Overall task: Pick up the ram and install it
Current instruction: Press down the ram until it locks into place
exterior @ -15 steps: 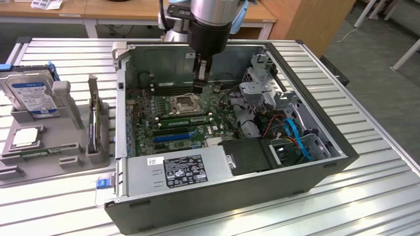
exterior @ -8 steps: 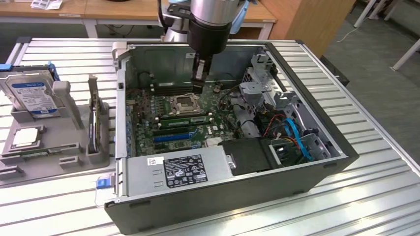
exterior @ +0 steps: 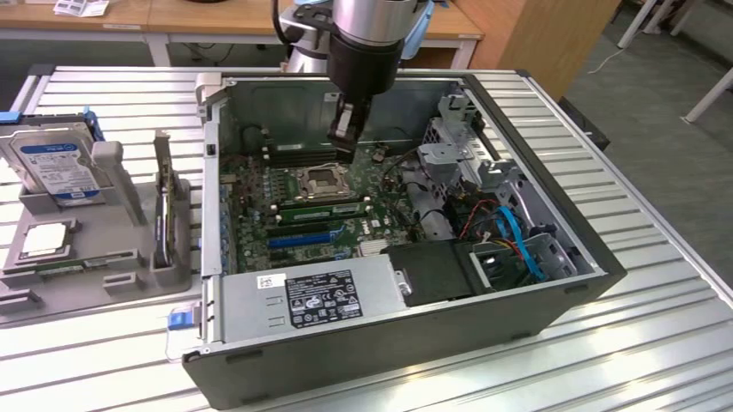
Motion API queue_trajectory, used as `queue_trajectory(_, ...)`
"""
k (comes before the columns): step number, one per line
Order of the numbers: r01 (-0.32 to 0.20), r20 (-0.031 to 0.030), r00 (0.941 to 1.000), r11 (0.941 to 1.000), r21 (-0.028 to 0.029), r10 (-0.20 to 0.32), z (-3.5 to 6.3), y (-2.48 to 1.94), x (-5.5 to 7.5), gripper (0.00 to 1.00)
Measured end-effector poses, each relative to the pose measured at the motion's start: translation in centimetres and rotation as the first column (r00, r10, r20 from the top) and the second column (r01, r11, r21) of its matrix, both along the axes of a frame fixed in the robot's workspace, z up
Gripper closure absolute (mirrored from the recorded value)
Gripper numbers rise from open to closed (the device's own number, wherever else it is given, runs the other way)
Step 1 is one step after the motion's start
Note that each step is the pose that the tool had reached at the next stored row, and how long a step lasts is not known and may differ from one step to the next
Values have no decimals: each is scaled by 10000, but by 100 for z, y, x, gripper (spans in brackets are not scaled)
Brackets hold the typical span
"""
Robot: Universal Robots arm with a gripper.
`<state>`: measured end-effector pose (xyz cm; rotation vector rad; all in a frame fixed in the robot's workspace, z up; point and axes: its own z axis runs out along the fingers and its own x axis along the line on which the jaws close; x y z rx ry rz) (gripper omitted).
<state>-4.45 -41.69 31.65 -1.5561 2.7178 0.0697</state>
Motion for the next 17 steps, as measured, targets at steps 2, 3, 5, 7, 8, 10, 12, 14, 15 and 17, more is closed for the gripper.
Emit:
queue_trajectory(2, 320, 0, 9995, 9995, 0, -320, -1, 0, 0, 90)
queue_trajectory(3, 479, -1, 9989, 9989, 0, -479, -1, 0, 0, 90)
queue_trajectory(5, 797, -1, 9968, 9968, 0, -797, -2, 0, 0, 90)
queue_trajectory(7, 1126, 0, 9936, 9936, 0, -1126, -3, 0, 0, 90)
queue_trajectory(8, 1289, -1, 9917, 9917, 0, -1289, -4, 0, 0, 90)
queue_trajectory(10, 1616, 0, 9869, 9869, 0, -1616, -5, 0, 0, 90)
queue_trajectory(12, 1950, -1, 9808, 9808, 0, -1950, -6, 0, 0, 90)
queue_trajectory(14, 2271, -1, 9739, 9739, 0, -2271, -7, 0, 0, 90)
queue_trajectory(15, 2430, -1, 9700, 9700, 0, -2430, -8, 0, 0, 90)
queue_trajectory(17, 2746, 0, 9615, 9615, 0, -2746, -9, 0, 0, 90)
